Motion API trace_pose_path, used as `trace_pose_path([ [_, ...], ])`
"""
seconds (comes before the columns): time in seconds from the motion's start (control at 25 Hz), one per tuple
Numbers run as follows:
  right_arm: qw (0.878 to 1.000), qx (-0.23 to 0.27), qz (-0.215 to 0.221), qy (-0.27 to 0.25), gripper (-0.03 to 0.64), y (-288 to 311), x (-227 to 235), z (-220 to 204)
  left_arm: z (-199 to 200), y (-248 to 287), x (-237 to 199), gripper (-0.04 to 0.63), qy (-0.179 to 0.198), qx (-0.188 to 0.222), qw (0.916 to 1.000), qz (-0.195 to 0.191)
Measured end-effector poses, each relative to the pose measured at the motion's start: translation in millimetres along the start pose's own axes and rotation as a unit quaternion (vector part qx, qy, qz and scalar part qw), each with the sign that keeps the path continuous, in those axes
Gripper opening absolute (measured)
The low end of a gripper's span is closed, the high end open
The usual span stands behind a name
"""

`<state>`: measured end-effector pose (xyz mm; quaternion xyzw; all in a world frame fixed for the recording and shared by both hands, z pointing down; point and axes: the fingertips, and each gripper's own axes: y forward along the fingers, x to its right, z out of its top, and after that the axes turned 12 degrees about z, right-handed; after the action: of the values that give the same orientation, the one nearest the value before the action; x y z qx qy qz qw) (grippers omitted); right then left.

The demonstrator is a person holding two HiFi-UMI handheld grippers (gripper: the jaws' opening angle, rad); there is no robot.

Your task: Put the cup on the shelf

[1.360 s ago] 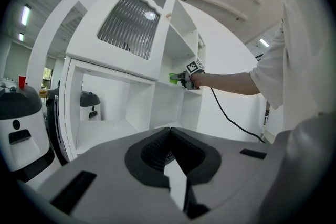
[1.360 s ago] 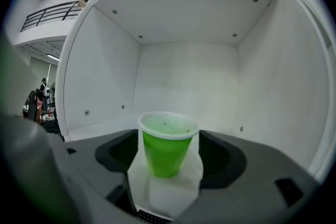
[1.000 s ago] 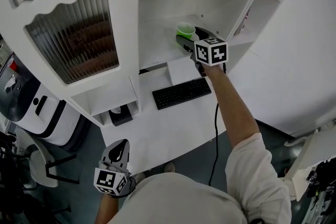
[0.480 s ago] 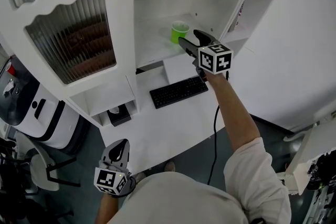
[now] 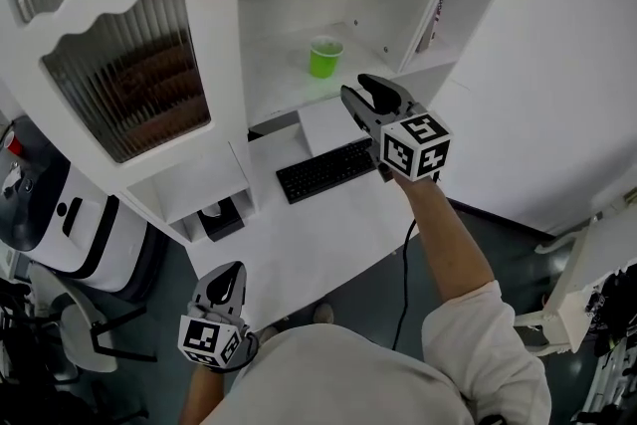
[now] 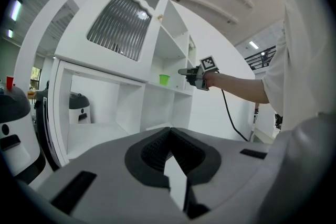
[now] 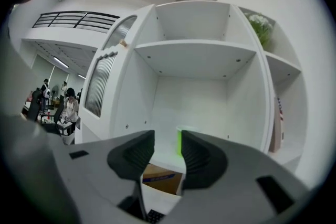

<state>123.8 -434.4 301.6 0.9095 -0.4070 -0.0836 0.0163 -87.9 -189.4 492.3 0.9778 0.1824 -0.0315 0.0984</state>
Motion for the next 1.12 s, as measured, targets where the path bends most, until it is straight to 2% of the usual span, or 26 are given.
trace_pose_path([
  [0.36, 1.000, 0.012, -0.002, 0.003, 0.094, -55, -42, -8, 3, 3, 10, 0.000, 0.010, 0.000, 0.9996, -0.026],
  [1.0, 0.999, 0.022, -0.016, 0.036, 0.005, -125, -97, -44, 8, 8, 27, 0.000, 0.021, 0.001, 0.9980, -0.059],
  [1.12, 0.999, 0.024, -0.022, 0.036, 0.005, -136, -105, -48, 9, 8, 29, 0.000, 0.022, 0.000, 0.9978, -0.063],
])
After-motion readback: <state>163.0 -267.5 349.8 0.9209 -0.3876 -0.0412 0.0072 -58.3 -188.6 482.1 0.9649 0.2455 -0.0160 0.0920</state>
